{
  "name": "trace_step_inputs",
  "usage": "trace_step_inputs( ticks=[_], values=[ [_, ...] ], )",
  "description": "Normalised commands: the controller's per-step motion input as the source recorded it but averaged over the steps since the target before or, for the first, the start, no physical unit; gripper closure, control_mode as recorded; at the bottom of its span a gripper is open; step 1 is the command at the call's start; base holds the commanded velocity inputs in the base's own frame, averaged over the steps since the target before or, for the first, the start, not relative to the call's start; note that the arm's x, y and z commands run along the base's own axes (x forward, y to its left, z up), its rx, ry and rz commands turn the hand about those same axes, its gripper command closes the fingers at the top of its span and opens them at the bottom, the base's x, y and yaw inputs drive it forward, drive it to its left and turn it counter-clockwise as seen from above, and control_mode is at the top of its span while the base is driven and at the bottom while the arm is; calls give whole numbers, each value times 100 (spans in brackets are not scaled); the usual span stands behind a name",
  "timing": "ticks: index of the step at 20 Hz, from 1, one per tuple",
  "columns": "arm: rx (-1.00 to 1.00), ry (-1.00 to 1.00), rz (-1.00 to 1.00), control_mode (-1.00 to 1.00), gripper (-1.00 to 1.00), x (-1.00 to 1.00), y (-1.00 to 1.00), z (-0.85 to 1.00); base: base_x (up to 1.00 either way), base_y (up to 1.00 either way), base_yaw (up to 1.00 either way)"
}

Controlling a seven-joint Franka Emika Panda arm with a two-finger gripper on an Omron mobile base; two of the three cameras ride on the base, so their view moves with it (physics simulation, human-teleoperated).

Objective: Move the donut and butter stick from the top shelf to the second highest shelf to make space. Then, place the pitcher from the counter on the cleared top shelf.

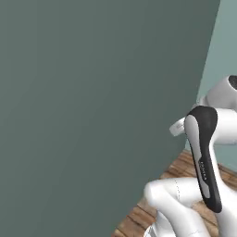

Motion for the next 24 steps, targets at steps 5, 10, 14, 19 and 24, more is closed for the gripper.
trace_step_inputs(
  ticks=[5,10,14,19,24],
  values=[
    [0,0,0,100,-100,0,0,0,0,0,100],
    [0,0,0,100,-100,0,0,0,-1,0,100],
    [0,0,0,100,-100,0,0,0,-25,0,100],
    [0,0,0,100,-100,0,0,0,-84,-10,89],
    [0,0,0,100,-100,0,0,0,-100,-26,63]
  ],
)
